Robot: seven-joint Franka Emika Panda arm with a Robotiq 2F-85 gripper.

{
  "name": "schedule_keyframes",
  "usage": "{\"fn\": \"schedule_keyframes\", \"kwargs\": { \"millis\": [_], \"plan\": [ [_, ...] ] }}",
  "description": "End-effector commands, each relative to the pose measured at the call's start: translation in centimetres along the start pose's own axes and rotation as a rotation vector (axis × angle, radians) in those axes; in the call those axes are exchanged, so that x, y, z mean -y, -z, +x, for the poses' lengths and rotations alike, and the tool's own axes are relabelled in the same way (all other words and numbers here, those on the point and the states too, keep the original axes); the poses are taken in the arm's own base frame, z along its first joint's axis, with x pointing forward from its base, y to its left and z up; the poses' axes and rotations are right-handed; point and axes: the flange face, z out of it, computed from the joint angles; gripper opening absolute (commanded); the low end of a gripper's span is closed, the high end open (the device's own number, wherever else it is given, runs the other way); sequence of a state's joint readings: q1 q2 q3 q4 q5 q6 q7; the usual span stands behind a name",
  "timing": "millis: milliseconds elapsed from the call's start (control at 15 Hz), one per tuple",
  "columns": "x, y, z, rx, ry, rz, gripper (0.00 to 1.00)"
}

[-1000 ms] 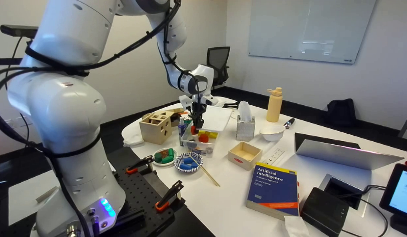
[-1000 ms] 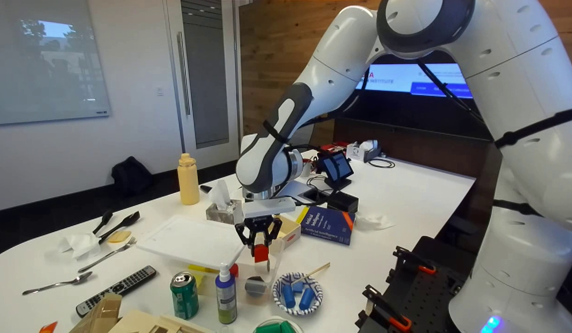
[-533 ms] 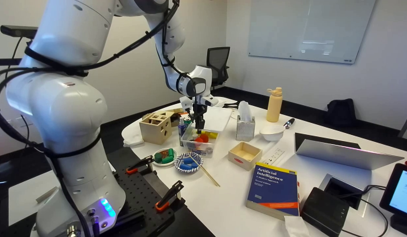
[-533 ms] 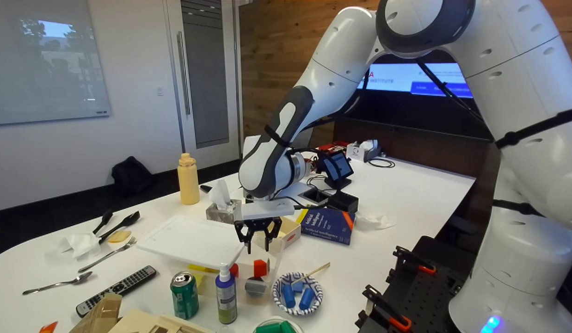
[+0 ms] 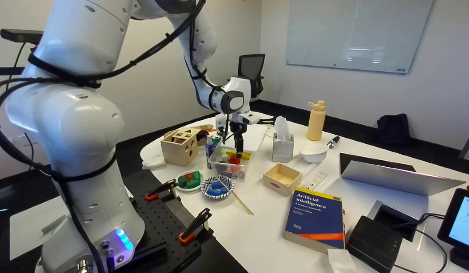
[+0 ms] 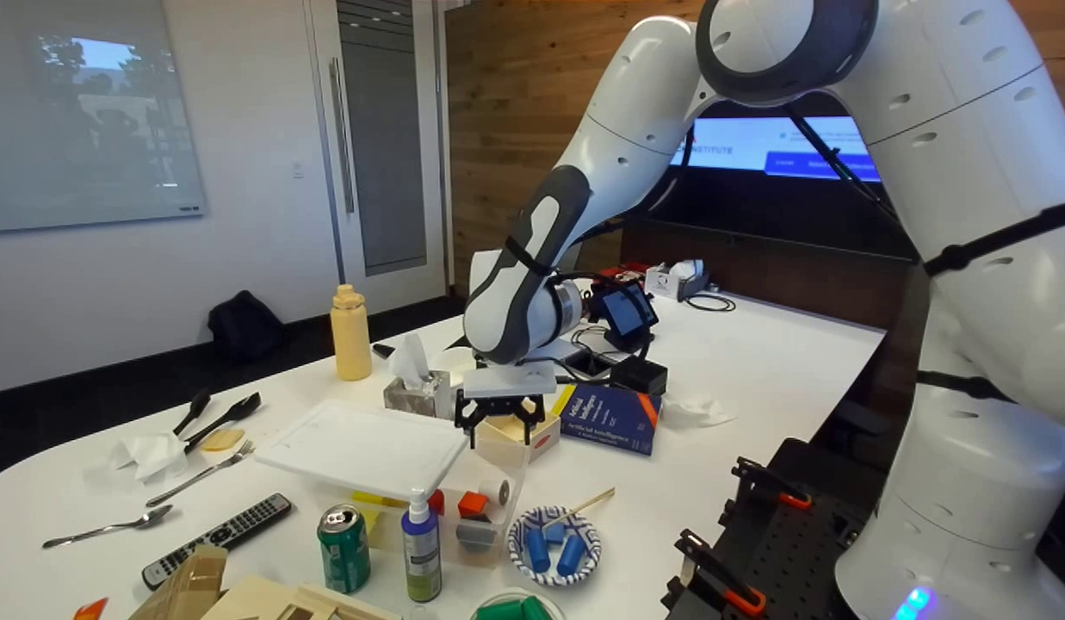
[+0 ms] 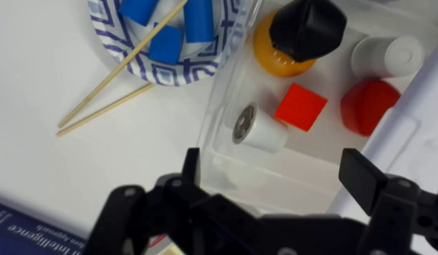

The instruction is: Put the orange object and the box inside the container then close the lid

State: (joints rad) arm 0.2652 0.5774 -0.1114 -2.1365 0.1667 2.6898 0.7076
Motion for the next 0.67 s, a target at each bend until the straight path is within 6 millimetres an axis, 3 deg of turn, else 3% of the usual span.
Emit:
{"fn": "schedule_keyframes", "kwargs": {
  "millis": [0,267,600],
  "plan": [
    [-3.5,0.1,2.8,-0.075,-0.143,-0.030,1.00],
    [-7.1,-1.1,6.5,-0.126,-0.334,-0.038,1.00],
    [-10.1,-5.8,8.3,-0.147,-0.525,-0.072,1.00]
  ]
}}
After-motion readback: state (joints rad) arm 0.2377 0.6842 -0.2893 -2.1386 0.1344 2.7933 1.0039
